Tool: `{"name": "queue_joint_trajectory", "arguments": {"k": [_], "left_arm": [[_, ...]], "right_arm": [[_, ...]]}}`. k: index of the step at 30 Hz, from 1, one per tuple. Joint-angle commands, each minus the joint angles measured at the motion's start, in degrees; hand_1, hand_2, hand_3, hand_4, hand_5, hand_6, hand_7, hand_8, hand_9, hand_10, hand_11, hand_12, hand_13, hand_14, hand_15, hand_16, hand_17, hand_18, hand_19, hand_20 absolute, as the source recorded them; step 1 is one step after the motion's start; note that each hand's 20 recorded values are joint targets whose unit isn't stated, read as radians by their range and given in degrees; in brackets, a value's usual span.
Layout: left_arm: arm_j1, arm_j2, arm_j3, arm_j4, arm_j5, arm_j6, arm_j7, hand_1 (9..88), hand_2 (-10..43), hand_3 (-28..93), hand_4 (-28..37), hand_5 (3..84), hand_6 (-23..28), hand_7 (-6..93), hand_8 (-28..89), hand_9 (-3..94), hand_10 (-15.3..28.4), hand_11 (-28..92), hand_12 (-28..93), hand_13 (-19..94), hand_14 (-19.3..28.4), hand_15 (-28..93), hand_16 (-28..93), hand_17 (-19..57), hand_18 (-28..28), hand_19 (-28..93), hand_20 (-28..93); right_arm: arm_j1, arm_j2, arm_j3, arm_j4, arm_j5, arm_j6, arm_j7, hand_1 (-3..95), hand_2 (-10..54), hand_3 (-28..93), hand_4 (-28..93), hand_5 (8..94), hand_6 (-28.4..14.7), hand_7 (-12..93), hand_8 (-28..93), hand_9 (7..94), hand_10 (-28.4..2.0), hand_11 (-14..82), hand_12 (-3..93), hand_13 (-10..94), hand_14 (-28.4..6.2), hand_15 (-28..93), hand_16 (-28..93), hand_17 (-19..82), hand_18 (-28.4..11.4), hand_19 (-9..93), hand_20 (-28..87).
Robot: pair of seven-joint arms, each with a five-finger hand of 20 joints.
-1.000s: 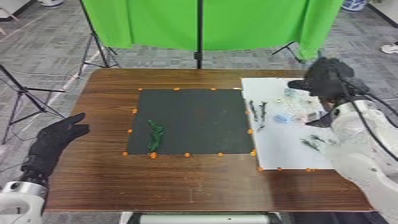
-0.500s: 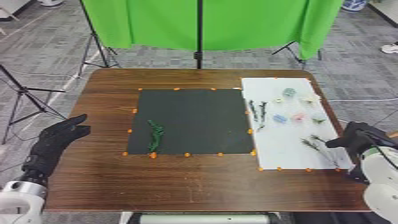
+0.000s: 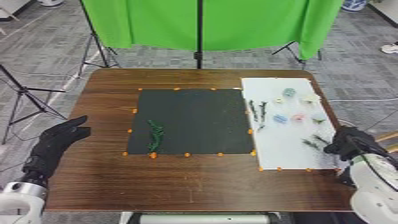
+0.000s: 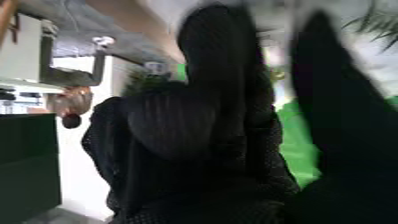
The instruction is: Arrange flowers
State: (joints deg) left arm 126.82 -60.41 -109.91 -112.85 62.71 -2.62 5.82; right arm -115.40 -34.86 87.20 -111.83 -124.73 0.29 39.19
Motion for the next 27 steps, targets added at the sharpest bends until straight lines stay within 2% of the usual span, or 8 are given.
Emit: {"name": "queue_joint_trajectory", "arguments": {"k": [1,6,11,17,23,27], "left_arm": [[1.1,-0.83,-0.07,-0.25,0.17,-0.97,-1.36,26.7,-5.2,65,-20.1,43.7,5.4,8.0,-5,45.0,14.2,18,14,35,19.0,16,4,3.9,15.8,8,18],[1.6,-1.03,-0.46,-0.50,0.00,-0.85,-1.56,26.7,-5.0,65,-20.0,43.7,5.4,8.0,-5,44.9,14.2,18,14,35,19.0,16,4,3.9,15.8,8,18],[2.0,-1.21,-0.84,-0.78,0.04,-0.88,-1.72,26.7,-5.0,65,-19.8,43.7,5.5,7.9,-5,44.9,14.2,18,14,34,19.0,16,4,3.8,15.8,8,18],[2.7,-1.16,-1.40,-1.04,0.15,-0.86,-1.87,26.8,-5.1,66,-19.8,43.7,5.5,7.8,-5,44.8,14.2,18,14,34,19.1,16,4,3.8,15.8,8,18],[3.0,-1.17,-1.87,-1.24,0.20,-1.50,-2.42,26.6,-5.2,66,-19.6,43.7,5.4,7.8,-5,44.8,14.2,18,14,34,19.0,16,4,3.8,15.7,8,18],[3.1,-1.30,-2.38,-1.47,0.52,-2.07,-3.35,26.8,-5.0,65,-19.7,43.7,5.4,8.0,-5,44.6,14.2,18,14,34,18.9,16,4,3.7,15.7,8,18]], "right_arm": [[-0.1,-0.3,-2.3,-0.2,1.1,5.3,-2.2,53.5,-9.5,60,-15,79.6,-0.1,36,17,89.1,-9.9,44.2,28.3,93,-1.6,63,35,65,-15.9,93,63],[-1.3,-1.8,3.1,-5.3,2.9,7.7,-1.3,53.6,-9.5,62,-15,79.9,-0.2,37,17,89.1,-9.9,44.4,28.2,93,-1.7,64,35,65,-15.9,93,63],[1.5,-3.5,2.6,-9.3,0.6,12.5,-1.6,53.6,-9.5,62,-14,80.2,-0.6,38,17,89.9,-10.0,45.7,28.1,94,-1.7,64,35,66,-16.0,93,64],[14.2,-7.2,-10.6,-11.0,0.2,13.8,-2.7,53.4,-9.5,62,-12,80.2,-0.8,38,17,89.9,-10.2,46.6,27.6,94,-1.7,65,35,66,-15.9,93,64],[28.2,-16.5,-27.6,-6.4,5.1,15.7,-3.4,53.4,-9.5,62,-10,80.4,-1.2,38,17,90.5,-10.3,46.7,26.6,94,-0.7,65,33,68,-14.8,93,64],[33.2,-22.2,-34.0,-2.9,9.2,13.8,-3.3,54.7,-9.5,60,-8,80.9,-2.0,37,17,90.8,-10.3,45.4,26.3,94,-0.3,65,32,69,-13.0,93,61]]}}
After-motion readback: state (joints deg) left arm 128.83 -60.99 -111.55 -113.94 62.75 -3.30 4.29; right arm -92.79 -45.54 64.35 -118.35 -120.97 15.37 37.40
